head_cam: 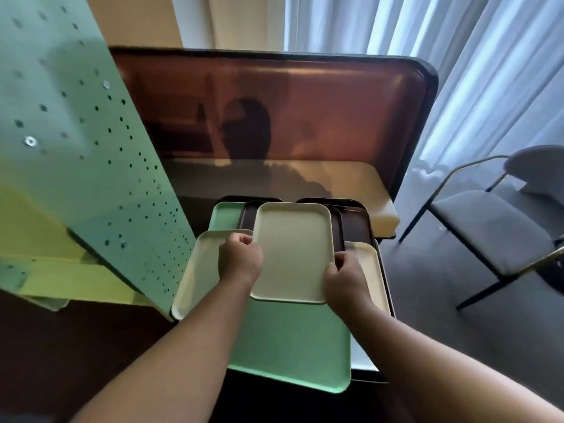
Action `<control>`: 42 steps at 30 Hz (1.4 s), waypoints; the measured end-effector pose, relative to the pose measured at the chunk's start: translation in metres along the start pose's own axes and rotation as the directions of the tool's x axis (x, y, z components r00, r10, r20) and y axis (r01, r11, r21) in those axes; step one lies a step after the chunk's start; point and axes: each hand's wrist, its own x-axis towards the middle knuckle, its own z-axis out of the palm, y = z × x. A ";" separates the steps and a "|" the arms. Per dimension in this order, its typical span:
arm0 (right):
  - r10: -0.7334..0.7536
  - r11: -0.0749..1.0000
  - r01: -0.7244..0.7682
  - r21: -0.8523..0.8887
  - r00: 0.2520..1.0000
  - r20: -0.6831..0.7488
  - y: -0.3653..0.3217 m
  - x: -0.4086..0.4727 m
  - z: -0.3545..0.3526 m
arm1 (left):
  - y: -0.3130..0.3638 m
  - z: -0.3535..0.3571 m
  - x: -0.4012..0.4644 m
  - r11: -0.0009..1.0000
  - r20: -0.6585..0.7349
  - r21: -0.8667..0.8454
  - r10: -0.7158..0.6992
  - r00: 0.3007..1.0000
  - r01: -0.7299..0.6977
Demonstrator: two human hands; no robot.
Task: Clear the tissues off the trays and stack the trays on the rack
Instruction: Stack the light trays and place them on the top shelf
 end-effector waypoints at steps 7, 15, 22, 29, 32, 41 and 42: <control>-0.053 0.978 0.090 -0.186 0.979 0.196 -0.027 -0.015 0.046 | -0.031 -0.033 0.013 0.988 -0.150 0.106 -0.096 0.984 0.113; 0.046 0.991 -0.014 -0.129 0.968 0.248 -0.044 -0.014 0.121 | -0.049 -0.046 0.044 0.898 -0.002 0.433 -0.085 0.996 0.077; 0.150 0.987 -0.131 -0.094 0.959 0.239 -0.038 -0.027 0.179 | -0.080 -0.052 0.075 0.882 0.203 0.472 -0.092 0.975 -0.015; 0.311 0.886 -0.176 -0.430 0.913 0.266 -0.022 -0.018 0.190 | -0.102 -0.052 0.075 0.830 0.275 0.547 -0.056 0.960 -0.108; 0.319 0.921 -0.221 -0.321 0.899 0.298 -0.030 -0.014 0.187 | -0.092 -0.053 0.078 0.844 0.255 0.515 0.019 0.967 -0.153; 0.060 0.994 -0.023 -0.106 0.929 0.366 -0.038 0.014 0.082 | -0.048 -0.057 0.094 0.829 0.086 0.392 0.400 0.913 -0.400; 0.064 0.998 -0.050 -0.046 0.912 0.405 -0.038 0.017 0.065 | -0.044 -0.057 0.097 0.836 0.121 0.388 0.372 0.920 -0.389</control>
